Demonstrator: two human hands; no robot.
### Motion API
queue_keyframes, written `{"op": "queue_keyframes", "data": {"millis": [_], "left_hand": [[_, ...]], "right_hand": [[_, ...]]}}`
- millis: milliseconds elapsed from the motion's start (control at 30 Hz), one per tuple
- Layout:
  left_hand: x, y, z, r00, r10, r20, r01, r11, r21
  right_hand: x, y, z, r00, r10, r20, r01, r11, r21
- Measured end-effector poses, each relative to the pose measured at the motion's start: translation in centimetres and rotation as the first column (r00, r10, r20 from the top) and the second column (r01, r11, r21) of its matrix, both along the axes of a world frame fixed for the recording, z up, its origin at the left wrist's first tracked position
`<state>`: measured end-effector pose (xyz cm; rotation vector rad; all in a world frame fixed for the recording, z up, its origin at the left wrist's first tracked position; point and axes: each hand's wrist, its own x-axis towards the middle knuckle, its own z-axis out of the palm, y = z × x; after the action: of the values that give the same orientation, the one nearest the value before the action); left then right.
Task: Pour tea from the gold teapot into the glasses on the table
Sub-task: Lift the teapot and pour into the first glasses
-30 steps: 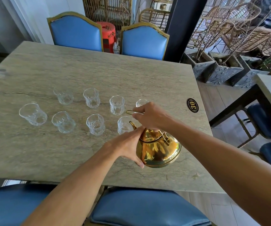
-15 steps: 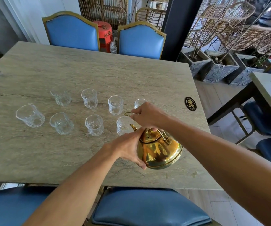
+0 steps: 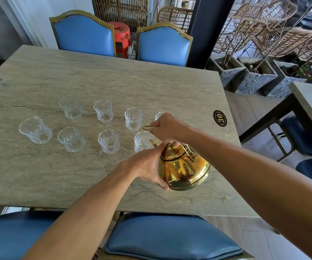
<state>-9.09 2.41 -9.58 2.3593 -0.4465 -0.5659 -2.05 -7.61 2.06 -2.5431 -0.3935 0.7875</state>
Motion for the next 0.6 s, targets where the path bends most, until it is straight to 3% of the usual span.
{"op": "queue_keyframes", "data": {"millis": [600], "left_hand": [[-0.77,-0.5,0.93,1.0,0.015,-0.026,-0.014,1.0,0.022]], "right_hand": [[0.41,0.37,-0.74,0.998,0.053,0.025,-0.05,0.994,-0.092]]}}
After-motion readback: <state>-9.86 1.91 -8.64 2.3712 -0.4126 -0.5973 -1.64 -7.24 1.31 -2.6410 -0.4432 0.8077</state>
